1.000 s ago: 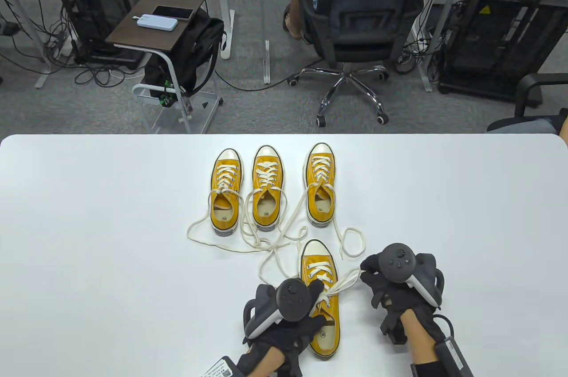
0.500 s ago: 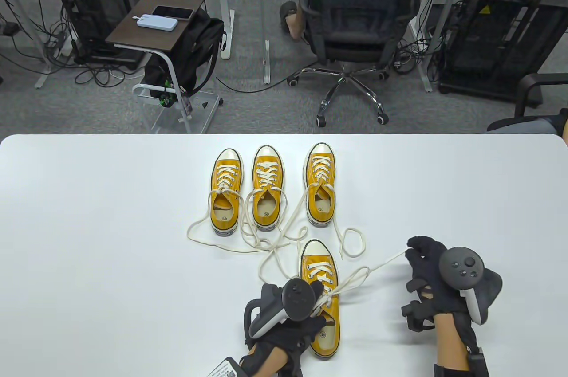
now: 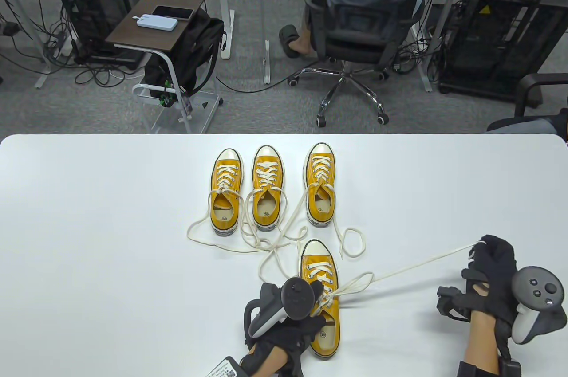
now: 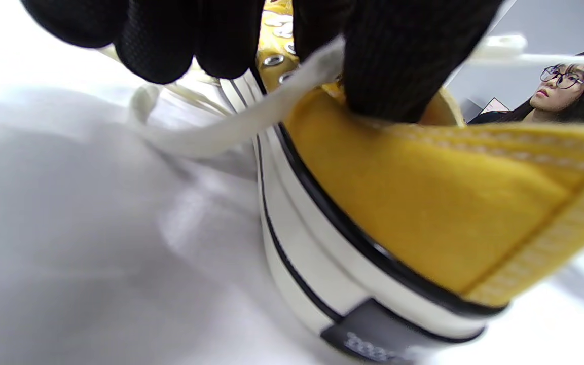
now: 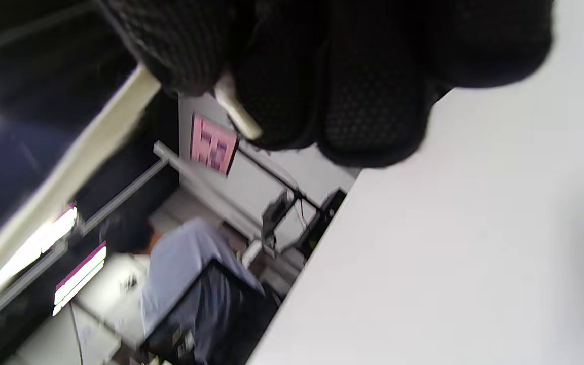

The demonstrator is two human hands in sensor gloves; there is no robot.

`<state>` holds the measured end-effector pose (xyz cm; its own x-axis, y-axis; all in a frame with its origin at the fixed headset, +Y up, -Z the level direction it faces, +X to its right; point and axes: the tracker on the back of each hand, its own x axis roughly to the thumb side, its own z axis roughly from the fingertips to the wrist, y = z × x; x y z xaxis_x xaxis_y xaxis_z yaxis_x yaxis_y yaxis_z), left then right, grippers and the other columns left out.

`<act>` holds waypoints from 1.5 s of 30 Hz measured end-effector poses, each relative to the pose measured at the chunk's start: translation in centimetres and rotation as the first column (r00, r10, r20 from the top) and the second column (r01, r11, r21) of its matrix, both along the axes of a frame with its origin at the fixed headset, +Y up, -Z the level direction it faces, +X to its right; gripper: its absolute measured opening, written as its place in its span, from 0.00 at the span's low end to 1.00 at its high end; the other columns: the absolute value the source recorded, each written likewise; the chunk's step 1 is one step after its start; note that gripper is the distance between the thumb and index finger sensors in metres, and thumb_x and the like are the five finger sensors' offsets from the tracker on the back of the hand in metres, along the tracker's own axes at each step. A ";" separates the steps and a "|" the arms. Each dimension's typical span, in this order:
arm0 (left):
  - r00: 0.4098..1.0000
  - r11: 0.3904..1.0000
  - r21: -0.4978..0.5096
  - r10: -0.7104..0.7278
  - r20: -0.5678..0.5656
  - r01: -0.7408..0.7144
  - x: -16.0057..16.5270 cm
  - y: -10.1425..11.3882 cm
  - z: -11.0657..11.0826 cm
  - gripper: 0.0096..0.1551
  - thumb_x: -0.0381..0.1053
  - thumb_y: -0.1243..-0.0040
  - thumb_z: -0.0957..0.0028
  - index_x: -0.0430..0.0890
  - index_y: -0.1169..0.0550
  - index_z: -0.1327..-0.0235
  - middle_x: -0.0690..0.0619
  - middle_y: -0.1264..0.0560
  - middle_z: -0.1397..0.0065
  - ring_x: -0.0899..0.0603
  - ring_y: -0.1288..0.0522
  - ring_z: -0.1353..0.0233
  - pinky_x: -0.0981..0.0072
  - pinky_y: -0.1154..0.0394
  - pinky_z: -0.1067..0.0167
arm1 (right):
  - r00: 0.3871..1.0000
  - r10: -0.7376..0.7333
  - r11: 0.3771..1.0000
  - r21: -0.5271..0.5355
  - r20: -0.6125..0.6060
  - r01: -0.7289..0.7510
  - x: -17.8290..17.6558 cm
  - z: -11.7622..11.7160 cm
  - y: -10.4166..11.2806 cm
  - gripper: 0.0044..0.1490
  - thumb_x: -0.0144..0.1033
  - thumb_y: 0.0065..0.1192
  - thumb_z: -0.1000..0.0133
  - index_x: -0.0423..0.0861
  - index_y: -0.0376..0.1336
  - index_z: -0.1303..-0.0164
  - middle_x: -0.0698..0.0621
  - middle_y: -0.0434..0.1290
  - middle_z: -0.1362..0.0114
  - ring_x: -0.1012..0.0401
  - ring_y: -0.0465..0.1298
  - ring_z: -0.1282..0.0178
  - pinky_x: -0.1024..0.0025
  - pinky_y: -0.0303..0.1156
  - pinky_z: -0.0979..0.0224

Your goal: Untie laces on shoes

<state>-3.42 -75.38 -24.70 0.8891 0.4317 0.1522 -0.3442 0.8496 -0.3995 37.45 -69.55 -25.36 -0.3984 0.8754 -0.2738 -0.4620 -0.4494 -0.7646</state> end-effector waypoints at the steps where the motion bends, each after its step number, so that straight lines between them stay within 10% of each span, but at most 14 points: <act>1: 1.000 1.000 0.003 0.005 0.002 -0.005 0.0 0.0 0.0 0.45 0.64 0.37 0.49 0.60 0.40 0.18 0.39 0.36 0.21 0.28 0.32 0.28 0.39 0.30 0.38 | 1.000 0.010 1.000 -0.011 0.016 -0.010 0.4 0.2 0.1 0.23 0.42 0.63 0.48 0.53 0.65 0.42 0.46 0.80 0.48 0.48 0.82 0.57 0.49 0.76 0.51; 10: 1.000 1.000 0.020 0.013 -0.005 -0.013 0.0 0.1 0.0 0.45 0.64 0.36 0.50 0.60 0.39 0.18 0.38 0.35 0.21 0.28 0.32 0.29 0.39 0.29 0.39 | 0.976 0.064 0.984 -0.152 -0.209 -0.097 -0.9 -1.0 -0.2 0.23 0.41 0.74 0.52 0.49 0.73 0.47 0.44 0.84 0.53 0.46 0.83 0.60 0.46 0.75 0.54; 20: 0.999 0.999 0.023 0.036 -0.011 -0.036 -0.2 0.1 0.0 0.45 0.64 0.36 0.50 0.60 0.37 0.19 0.39 0.34 0.22 0.29 0.31 0.29 0.40 0.29 0.39 | 0.822 0.016 0.785 -0.502 -0.569 -0.363 -6.7 -4.6 -3.7 0.24 0.34 0.76 0.52 0.45 0.76 0.46 0.39 0.83 0.47 0.43 0.82 0.56 0.44 0.74 0.51; 29: 0.996 0.996 0.000 0.085 -0.014 -0.085 -0.6 0.1 -0.2 0.44 0.64 0.36 0.51 0.59 0.36 0.19 0.38 0.33 0.22 0.29 0.31 0.29 0.40 0.29 0.40 | 0.815 0.117 0.821 -0.407 -0.567 -0.401 -7.8 -3.8 -2.0 0.32 0.39 0.71 0.50 0.42 0.70 0.36 0.31 0.74 0.32 0.36 0.77 0.41 0.37 0.70 0.42; 37: 0.984 0.984 -0.016 0.177 -0.037 -0.177 -1.7 0.4 -0.4 0.43 0.63 0.36 0.51 0.57 0.34 0.20 0.40 0.31 0.23 0.29 0.29 0.31 0.40 0.28 0.41 | 0.376 -0.070 0.761 -0.293 -0.924 -0.579 -17.9 -2.1 -1.0 0.24 0.50 0.69 0.49 0.45 0.78 0.56 0.39 0.85 0.52 0.42 0.84 0.58 0.44 0.75 0.54; 45: 0.968 0.967 0.103 0.241 -0.069 -0.234 -2.6 1.7 -0.1 0.33 0.63 0.35 0.52 0.52 0.20 0.34 0.43 0.23 0.31 0.31 0.23 0.36 0.42 0.24 0.46 | 0.235 -0.076 0.580 -0.235 -0.969 -0.780 -23.3 -1.2 -3.7 0.29 0.58 0.68 0.52 0.46 0.78 0.57 0.41 0.86 0.54 0.43 0.84 0.58 0.45 0.76 0.53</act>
